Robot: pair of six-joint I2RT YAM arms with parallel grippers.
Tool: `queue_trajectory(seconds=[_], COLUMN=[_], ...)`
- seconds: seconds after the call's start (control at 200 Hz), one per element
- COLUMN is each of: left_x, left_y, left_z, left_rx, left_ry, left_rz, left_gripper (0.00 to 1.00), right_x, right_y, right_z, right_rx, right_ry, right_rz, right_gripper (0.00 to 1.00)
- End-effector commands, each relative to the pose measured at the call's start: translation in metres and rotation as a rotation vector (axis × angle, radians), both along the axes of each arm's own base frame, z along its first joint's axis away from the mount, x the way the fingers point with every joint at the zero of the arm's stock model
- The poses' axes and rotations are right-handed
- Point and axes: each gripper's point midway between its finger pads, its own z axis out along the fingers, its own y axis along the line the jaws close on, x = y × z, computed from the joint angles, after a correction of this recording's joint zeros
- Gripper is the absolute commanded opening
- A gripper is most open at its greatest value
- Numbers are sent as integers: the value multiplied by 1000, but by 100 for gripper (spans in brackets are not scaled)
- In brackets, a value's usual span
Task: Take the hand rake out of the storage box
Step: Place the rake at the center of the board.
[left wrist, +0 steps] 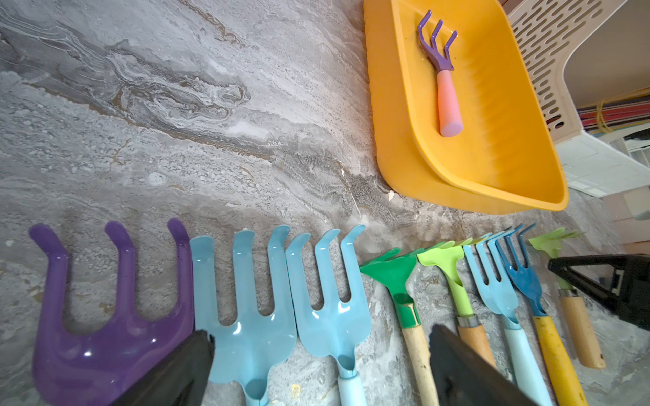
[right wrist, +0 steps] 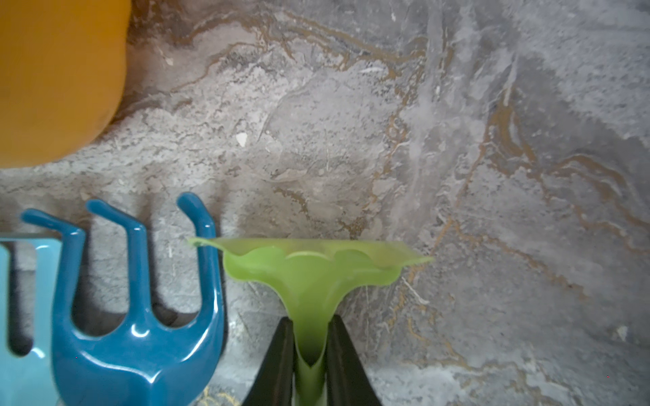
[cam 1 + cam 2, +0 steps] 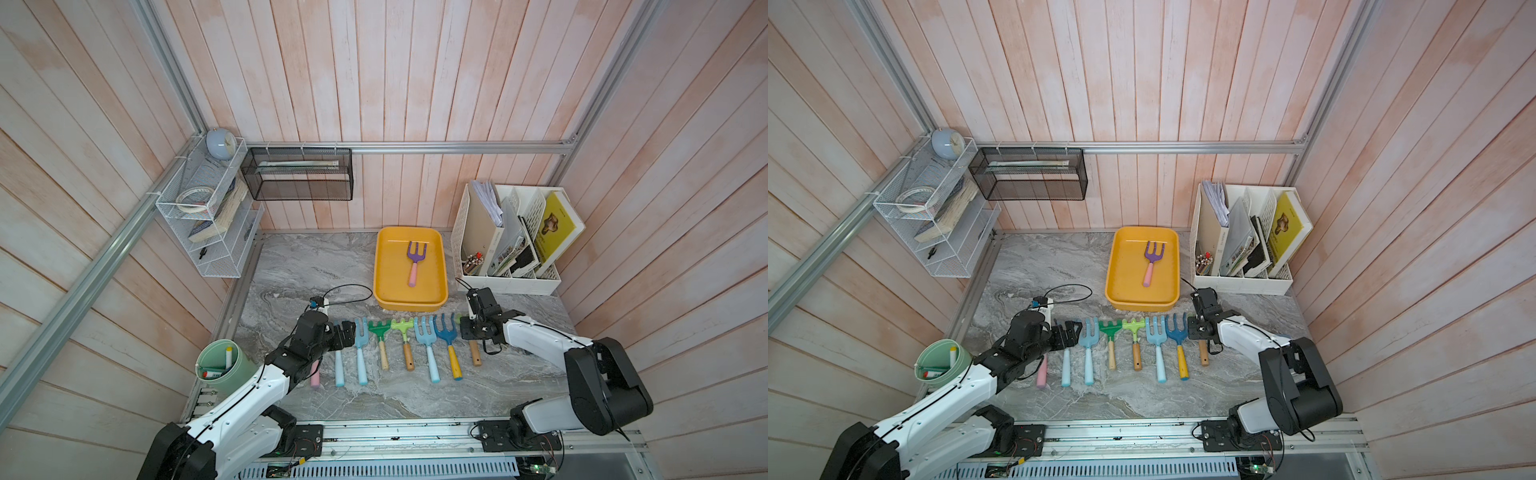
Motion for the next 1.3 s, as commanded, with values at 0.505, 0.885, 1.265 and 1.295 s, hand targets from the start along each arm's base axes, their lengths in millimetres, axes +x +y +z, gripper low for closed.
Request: queue_trajectory(seconds=[0.505,0.885,1.265,1.295], left_x=[-1,-1,-1,-1], left_y=[4,4,3,3], left_z=[-3,-4,-3,-3], left_rx=[11,14,8,9], left_ry=[-4,-1,-3,-4], left_rz=[10,6,4,5], left_gripper=[100,100,100,100], right_x=[3,16,91,102], right_y=[10,16,149,153], right_z=[-1,77,154,141], right_rx=[45,79,253,223], right_ry=[21,-199,-392,-365], right_rz=[37,12,-18,-39], right_gripper=[29,63,80,80])
